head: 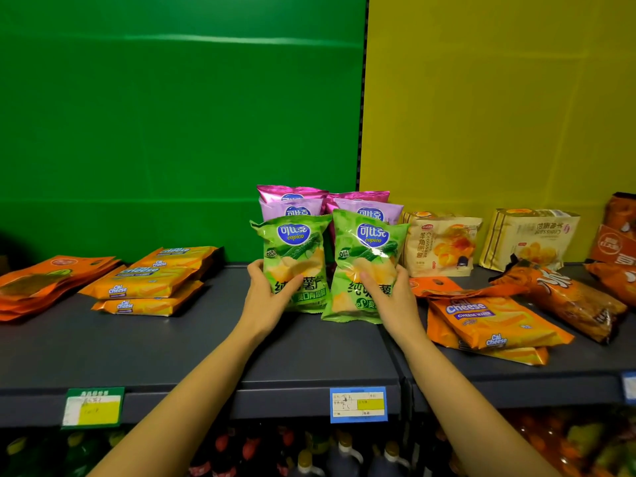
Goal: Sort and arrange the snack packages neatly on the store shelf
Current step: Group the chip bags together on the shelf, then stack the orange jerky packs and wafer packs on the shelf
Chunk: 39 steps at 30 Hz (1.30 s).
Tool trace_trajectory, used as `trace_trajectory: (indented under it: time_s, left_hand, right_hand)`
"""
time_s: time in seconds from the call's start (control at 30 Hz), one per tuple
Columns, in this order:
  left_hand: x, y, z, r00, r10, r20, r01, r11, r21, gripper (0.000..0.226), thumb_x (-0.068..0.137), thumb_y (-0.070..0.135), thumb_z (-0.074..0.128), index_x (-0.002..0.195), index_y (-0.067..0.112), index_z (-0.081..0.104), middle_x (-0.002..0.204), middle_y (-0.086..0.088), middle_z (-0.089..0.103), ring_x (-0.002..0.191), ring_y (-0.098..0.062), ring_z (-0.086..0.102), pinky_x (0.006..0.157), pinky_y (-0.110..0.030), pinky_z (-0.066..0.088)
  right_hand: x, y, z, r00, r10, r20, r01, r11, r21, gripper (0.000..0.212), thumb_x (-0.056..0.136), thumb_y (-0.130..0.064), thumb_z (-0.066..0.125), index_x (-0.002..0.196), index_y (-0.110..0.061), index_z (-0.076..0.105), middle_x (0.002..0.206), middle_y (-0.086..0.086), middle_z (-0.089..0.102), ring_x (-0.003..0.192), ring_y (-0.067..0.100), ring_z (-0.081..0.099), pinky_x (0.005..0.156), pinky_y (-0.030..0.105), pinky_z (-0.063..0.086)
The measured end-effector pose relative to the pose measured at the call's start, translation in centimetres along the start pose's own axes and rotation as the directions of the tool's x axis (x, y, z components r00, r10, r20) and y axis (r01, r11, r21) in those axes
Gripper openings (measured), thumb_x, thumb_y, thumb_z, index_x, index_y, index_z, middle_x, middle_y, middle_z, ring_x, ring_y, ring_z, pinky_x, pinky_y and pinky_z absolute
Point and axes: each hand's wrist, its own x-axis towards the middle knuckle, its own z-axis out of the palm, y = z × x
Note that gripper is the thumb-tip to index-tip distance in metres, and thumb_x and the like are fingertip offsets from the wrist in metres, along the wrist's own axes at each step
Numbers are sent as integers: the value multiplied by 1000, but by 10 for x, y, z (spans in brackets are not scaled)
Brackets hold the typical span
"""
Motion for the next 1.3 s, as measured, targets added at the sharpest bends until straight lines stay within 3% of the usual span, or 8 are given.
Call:
trace_trajectory:
  time_s: [0.17, 0.43, 0.57, 0.73, 0.87, 0.97, 1.17, 1.3]
  left_hand:
    - [-2, 1, -2, 1000, 4, -25, -3, 1000, 29, 99, 54, 64, 61, 132, 16, 23, 126, -1, 53, 113, -19, 53, 99, -38, 43]
    - [-4, 1, -5, 986, 103, -129, -87, 988, 125, 95, 57, 68, 55, 131, 14, 28, 133, -5, 47, 120, -21, 48, 100, -39, 41]
    - [-8, 8, -8, 959, 165, -230, -138, 982, 130, 91, 63, 68, 51, 132, 13, 31, 135, -5, 44, 124, -18, 42, 98, -27, 32]
    - [-15, 25, -10, 843, 421, -336, -348, 902, 256, 57, 77, 38, 54, 121, 5, 45, 119, -8, 51, 112, -21, 47, 94, -21, 32]
    - [-30, 52, 5, 815, 512, -272, -471, 858, 205, 26, 78, 30, 51, 98, 13, 55, 93, -2, 58, 84, -17, 53, 75, -23, 41]
    - [-39, 72, 28, 854, 505, -127, -487, 861, 147, 7, 80, 30, 54, 81, 23, 54, 74, 5, 59, 65, -10, 52, 60, -21, 41]
    - [-49, 95, 98, 863, 477, 163, -500, 854, 146, 17, 80, 31, 52, 70, 19, 58, 58, 2, 55, 56, -11, 49, 50, -18, 34]
    - [-51, 91, 143, 874, 415, 254, -476, 838, 267, 30, 85, 37, 47, 75, 11, 60, 67, -2, 62, 62, -14, 54, 61, -30, 40]
  right_hand:
    - [0, -1, 0, 1000, 1, -15, -1, 1000, 7, 83, 77, -43, 68, 140, -11, 26, 138, 8, 46, 125, 24, 46, 103, 38, 41]
    - [-5, -8, -2, 996, -20, -85, 22, 999, 29, 91, 74, -45, 69, 144, -13, 21, 146, 8, 37, 132, 22, 40, 107, 41, 39]
    - [-11, -19, -4, 986, -141, -90, 130, 985, -114, 90, 82, -44, 61, 149, -14, 9, 157, 5, 15, 144, 19, 15, 116, 32, 18]
    - [-19, -36, -17, 955, -294, -38, 278, 931, -236, 69, 92, -34, 49, 148, -14, 15, 157, 1, 16, 144, 12, 13, 109, 15, 8]
    - [-20, -53, -52, 917, -397, -44, 372, 889, -267, 44, 89, -26, 48, 130, -10, 46, 121, -7, 43, 115, 5, 39, 89, -6, 20]
    - [-12, -61, -90, 901, -434, -6, 407, 848, -340, 34, 86, -23, 48, 115, -10, 59, 112, -2, 55, 110, 14, 51, 93, 11, 34]
    - [37, -56, -167, 988, -139, 63, 151, 833, -533, 24, 91, -20, 52, 106, -11, 68, 115, 6, 67, 112, 24, 57, 83, 25, 37]
    - [74, -40, -189, 973, 143, 183, 37, 682, -730, 36, 91, -29, 49, 101, -1, 69, 104, 18, 70, 100, 29, 62, 80, 34, 45]
